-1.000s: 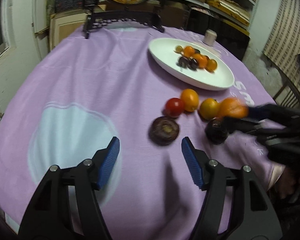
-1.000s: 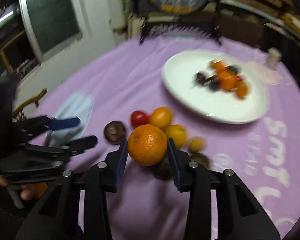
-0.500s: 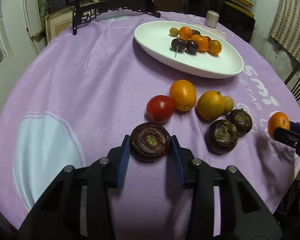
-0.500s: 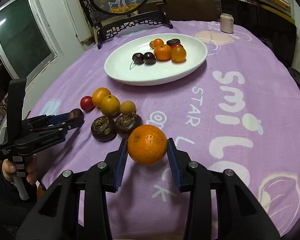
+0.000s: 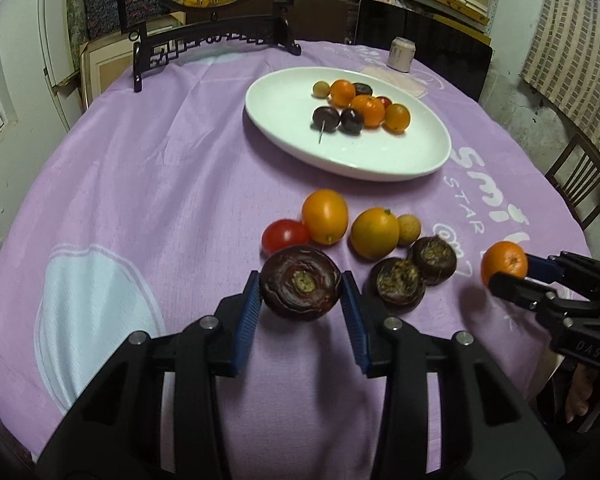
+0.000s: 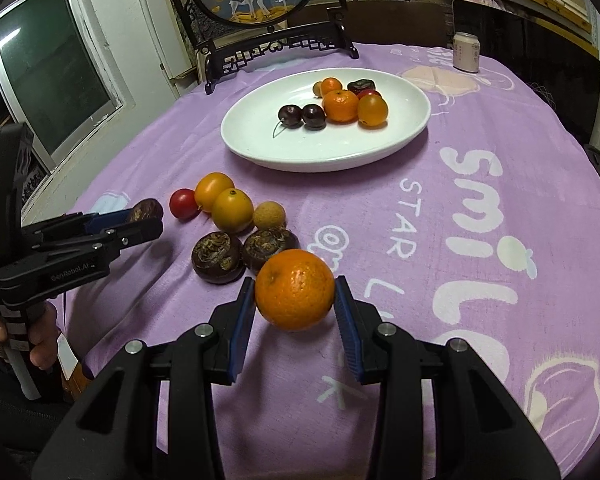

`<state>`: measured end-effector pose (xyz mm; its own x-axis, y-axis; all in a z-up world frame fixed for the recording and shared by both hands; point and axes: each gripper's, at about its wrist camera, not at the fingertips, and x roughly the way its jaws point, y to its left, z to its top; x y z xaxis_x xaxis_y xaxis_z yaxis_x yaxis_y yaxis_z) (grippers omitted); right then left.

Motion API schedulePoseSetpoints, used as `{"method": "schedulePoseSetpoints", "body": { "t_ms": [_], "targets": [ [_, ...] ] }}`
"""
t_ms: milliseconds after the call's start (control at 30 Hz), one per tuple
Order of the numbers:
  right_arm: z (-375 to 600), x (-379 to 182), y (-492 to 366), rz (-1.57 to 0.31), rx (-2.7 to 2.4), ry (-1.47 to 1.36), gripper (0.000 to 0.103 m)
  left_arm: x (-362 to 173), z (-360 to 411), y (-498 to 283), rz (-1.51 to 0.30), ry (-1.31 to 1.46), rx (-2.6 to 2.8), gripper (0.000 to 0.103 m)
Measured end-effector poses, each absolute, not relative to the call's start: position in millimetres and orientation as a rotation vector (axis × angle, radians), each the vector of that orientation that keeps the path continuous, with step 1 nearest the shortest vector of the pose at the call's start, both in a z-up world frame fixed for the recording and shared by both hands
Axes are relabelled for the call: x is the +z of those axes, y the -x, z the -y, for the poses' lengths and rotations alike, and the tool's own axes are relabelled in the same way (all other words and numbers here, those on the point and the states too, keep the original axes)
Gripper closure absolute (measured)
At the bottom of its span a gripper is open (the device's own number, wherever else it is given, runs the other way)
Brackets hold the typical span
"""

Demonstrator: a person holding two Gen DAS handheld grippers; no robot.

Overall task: Organize fruits
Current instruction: 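Grasp a mandarin with the right tool while the left tool grasps a dark brown fruit, then lower the mandarin and dark brown fruit onto the white plate and open both tools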

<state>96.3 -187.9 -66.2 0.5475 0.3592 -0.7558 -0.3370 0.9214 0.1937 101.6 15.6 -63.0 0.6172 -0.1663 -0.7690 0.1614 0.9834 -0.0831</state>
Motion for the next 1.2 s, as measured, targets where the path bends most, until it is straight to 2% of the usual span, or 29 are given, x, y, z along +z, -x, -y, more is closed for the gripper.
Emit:
{"method": "schedulePoseSetpoints", "body": {
  "t_ms": [467,733,933,1200],
  "targets": [
    [169,-31,-130,-0.837,0.425,0.031,0.063,-22,-8,-138,-0.791,-0.018,-0.196,0.063],
    [168,3,-187,-0.778,0.339,0.039,0.063,19,0,-222,-0.729,-0.018,-0.156,0.063],
    [162,-15,-255,-0.832,0.283,0.008,0.063,-14,2,-300,-0.839,0.074,-0.117,0.063],
    [170,-53,-274,-0.909,0.301,-0.057,0.063,-43,-9,-312,-0.905,0.085,-0.125,0.063]
  ]
}}
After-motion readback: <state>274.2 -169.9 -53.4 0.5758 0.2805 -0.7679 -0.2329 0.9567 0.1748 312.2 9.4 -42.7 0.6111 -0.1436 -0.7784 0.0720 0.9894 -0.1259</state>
